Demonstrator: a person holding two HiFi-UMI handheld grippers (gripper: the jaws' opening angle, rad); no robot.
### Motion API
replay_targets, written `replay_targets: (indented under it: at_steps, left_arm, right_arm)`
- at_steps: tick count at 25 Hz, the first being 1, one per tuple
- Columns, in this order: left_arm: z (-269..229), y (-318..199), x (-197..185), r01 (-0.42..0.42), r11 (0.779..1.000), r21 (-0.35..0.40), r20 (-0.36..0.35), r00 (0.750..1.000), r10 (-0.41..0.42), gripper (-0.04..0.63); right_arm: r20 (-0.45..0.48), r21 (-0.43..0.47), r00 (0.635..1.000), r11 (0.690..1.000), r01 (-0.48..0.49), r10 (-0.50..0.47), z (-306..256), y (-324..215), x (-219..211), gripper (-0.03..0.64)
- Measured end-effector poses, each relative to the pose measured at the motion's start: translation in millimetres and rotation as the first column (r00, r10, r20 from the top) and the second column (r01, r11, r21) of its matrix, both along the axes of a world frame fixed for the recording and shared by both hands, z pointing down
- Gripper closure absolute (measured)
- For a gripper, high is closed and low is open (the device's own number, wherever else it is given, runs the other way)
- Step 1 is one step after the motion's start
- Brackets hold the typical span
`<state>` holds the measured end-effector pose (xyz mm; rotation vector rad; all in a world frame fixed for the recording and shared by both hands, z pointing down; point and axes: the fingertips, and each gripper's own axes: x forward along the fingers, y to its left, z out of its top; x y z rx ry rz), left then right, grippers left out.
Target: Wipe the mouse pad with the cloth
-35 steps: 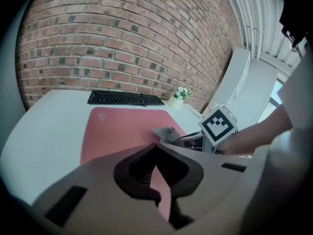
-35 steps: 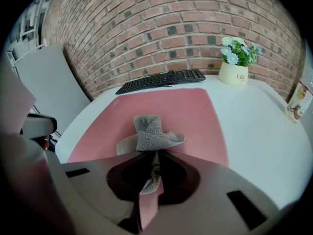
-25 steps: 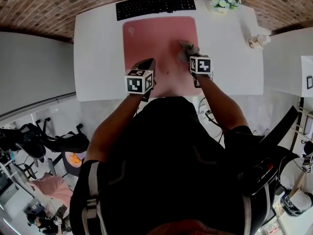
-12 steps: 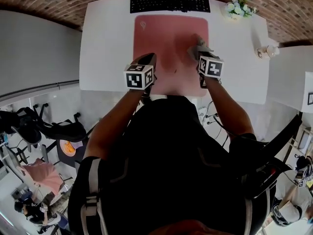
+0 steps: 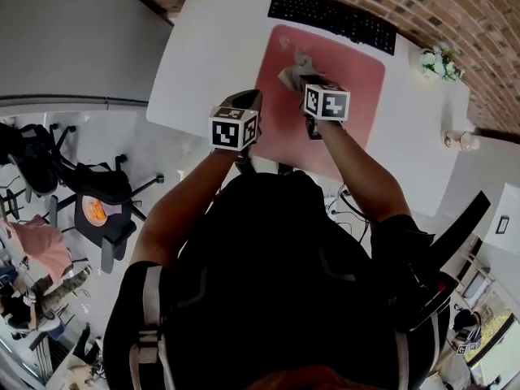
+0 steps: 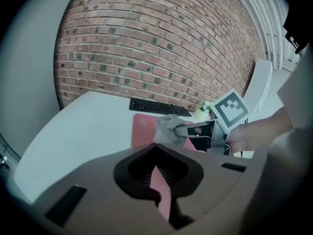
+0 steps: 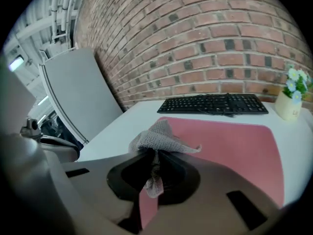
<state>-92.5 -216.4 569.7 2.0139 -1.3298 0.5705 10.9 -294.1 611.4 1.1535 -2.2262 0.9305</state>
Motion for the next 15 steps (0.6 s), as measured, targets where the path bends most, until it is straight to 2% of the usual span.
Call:
replay_targets:
  at_steps: [3, 7, 11, 15]
  left_arm:
    - [1, -3, -18, 0.028, 1.0, -0.009, 0.028, 0.999, -0.028, 0.596]
    - [6, -11, -35, 0.086, 0.996, -0.027, 0.014, 0.996, -0.086, 0.597]
    - [10, -19, -37, 0.08, 0.996, -0.035, 0.016, 0.997, -0.08, 0.597]
    - [18, -13, -35, 0.07, 0.995, -0.069, 0.023, 0.997, -0.069, 0.595]
  right_arm:
    - [0.009, -0.037, 0.999, 0.999, 0.04, -0.04, 13, -11, -38, 0.58]
    - [0.011, -0.079, 0.997, 0.994, 0.081, -0.08, 28, -17, -76, 0.58]
    - [0.016, -0.093, 0.996, 0.992, 0.084, -0.082, 38, -28, -90, 0.58]
    - [0.006, -0.132, 0.998, 0.989, 0.065, -0.065, 56, -25, -84, 0.58]
